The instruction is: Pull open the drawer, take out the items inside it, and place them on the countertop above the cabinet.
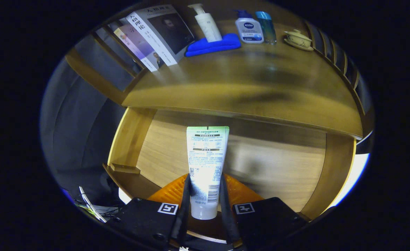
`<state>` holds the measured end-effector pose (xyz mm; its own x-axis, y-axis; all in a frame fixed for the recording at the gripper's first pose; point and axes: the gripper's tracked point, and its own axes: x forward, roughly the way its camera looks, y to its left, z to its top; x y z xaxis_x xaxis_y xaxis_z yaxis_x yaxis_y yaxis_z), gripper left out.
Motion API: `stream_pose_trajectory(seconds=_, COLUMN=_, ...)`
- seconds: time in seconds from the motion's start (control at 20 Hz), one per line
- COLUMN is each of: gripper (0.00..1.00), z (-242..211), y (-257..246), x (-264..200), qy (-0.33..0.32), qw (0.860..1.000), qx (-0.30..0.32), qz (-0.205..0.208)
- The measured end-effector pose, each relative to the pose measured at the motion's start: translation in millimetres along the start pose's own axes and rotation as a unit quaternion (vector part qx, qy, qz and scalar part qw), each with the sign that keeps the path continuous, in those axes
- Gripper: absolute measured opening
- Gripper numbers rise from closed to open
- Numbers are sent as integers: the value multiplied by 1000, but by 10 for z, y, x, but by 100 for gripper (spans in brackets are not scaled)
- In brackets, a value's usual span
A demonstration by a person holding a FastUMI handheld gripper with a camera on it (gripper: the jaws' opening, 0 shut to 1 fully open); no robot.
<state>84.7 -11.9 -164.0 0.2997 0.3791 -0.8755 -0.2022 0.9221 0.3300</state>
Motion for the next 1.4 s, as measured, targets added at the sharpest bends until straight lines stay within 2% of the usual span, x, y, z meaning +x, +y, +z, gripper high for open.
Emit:
stream_pose_trajectory(seconds=0.2, gripper=44, z=126, y=231, x=-294, qy=-24, qw=999, qx=9, qz=37)
stream_pose_trajectory(seconds=0.4, gripper=44, z=599, y=172, x=-409, qy=-66, qw=998, qx=6, qz=14)
stream_pose_trajectory(seconds=0.6, gripper=44, z=1174, y=86, x=-362, qy=-80, qw=995, qx=62, qz=14)
stream_pose_trajectory(seconds=0.8, gripper=44, z=1634, y=-282, x=-224, qy=-94, qw=988, qx=121, qz=-26)
stream_pose_trajectory(seconds=0.95, gripper=44, z=1711, y=-481, x=-106, qy=-80, qw=986, qx=135, qz=-50)
stream_pose_trajectory(seconds=1.15, gripper=44, z=1745, y=-458, x=54, qy=-64, qw=984, qx=159, qz=-38)
stream_pose_trajectory(seconds=1.4, gripper=51, z=1800, y=-349, x=98, qy=-71, qw=983, qx=169, qz=-29)
